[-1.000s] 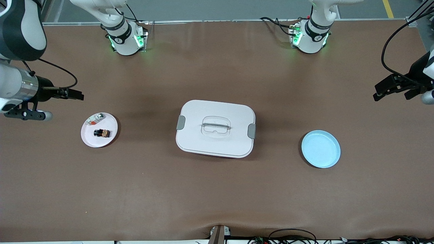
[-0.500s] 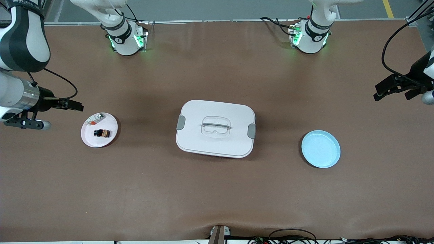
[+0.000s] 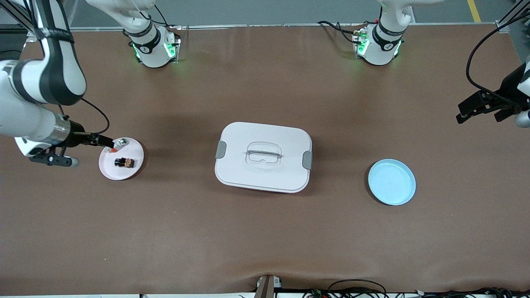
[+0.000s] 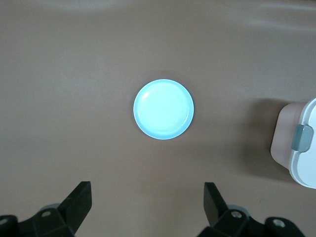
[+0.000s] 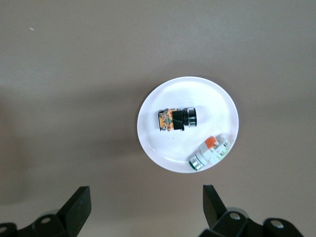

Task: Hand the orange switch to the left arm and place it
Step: 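Move the right gripper over the white plate and lower it, then close the right gripper on the orange-black switch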

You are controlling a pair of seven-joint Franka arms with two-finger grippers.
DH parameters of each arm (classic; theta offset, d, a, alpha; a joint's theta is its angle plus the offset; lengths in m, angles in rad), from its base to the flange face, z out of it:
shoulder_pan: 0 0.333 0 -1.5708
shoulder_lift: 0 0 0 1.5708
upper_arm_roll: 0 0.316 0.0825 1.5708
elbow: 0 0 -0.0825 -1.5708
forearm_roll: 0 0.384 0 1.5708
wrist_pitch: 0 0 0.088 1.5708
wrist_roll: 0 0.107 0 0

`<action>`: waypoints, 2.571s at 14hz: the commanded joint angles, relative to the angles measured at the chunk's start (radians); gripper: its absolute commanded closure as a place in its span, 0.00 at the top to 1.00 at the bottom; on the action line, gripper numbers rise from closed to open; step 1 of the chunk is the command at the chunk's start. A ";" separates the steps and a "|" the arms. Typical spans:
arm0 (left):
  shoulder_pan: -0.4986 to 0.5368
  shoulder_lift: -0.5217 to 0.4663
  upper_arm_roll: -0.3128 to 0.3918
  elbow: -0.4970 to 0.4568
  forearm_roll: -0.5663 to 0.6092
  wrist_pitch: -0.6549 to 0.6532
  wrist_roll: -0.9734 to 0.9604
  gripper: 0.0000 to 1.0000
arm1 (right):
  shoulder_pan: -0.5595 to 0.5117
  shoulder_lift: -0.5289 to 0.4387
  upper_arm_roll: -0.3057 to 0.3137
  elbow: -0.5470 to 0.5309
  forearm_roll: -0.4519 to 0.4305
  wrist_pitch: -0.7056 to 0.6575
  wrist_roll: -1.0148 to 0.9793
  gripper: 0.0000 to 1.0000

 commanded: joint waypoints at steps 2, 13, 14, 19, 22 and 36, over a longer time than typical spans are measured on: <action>-0.002 0.006 0.004 0.019 -0.003 -0.016 0.024 1.00 | -0.016 0.097 0.009 0.007 -0.031 0.082 0.010 1.00; -0.002 0.006 0.002 0.019 -0.003 -0.016 0.023 1.00 | -0.039 0.279 0.008 0.007 -0.074 0.276 0.009 1.00; -0.002 0.006 0.002 0.019 -0.003 -0.016 0.021 1.00 | -0.039 0.290 0.008 0.007 -0.074 0.278 0.010 1.00; 0.000 0.006 0.004 0.019 -0.003 -0.016 0.021 1.00 | -0.044 0.318 0.008 0.004 -0.074 0.286 0.007 1.00; 0.000 0.006 0.004 0.019 -0.003 -0.016 0.023 1.00 | -0.047 0.330 0.008 -0.008 -0.074 0.313 -0.004 1.00; 0.000 0.006 0.004 0.019 -0.003 -0.016 0.023 1.00 | -0.058 0.336 0.009 -0.079 -0.077 0.405 -0.073 1.00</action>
